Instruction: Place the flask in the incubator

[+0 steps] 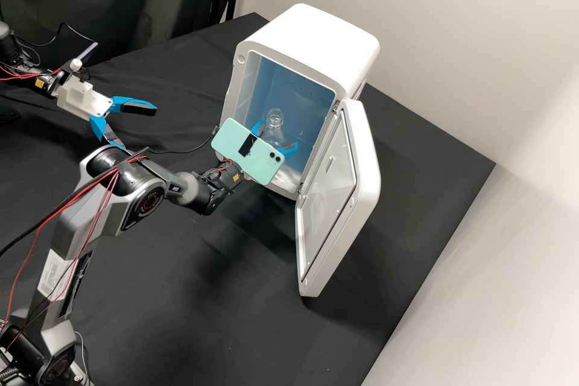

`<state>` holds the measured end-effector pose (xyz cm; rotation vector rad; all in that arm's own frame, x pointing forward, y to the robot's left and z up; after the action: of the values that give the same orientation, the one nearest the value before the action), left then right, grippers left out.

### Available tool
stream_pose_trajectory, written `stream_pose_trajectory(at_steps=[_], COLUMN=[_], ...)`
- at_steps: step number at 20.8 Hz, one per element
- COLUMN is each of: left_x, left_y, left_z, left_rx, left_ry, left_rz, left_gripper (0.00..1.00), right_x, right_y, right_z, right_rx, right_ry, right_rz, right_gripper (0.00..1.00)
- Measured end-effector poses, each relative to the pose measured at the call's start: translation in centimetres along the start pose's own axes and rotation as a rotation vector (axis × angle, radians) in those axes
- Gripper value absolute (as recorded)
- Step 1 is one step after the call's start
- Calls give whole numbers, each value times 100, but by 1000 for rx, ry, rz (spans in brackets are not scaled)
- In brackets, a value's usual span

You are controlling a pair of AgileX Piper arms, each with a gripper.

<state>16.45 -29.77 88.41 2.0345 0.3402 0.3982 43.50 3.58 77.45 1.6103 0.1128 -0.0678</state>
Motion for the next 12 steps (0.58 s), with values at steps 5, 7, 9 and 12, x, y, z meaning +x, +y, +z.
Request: stream_pose_trajectory(at_steps=[5,7,9,12], left_x=[27,35,40,43], left_y=[-15,-19,-21,-23], left_z=[4,26,40,48], left_rx=[26,28,29,37], left_ry=[-4,-14,-21,-25], left_rz=[-6,-9,-10,-11], left_gripper=[100,100,100,100], right_x=[164,247,314,437], right_y=[68,93,106,110], right_z=[50,78,98,105], right_rx=[-3,-3,-2,-19], right_ry=[0,-14,-31,-42], right_rz=[24,23,14,6], right_gripper=[0,0,0,0])
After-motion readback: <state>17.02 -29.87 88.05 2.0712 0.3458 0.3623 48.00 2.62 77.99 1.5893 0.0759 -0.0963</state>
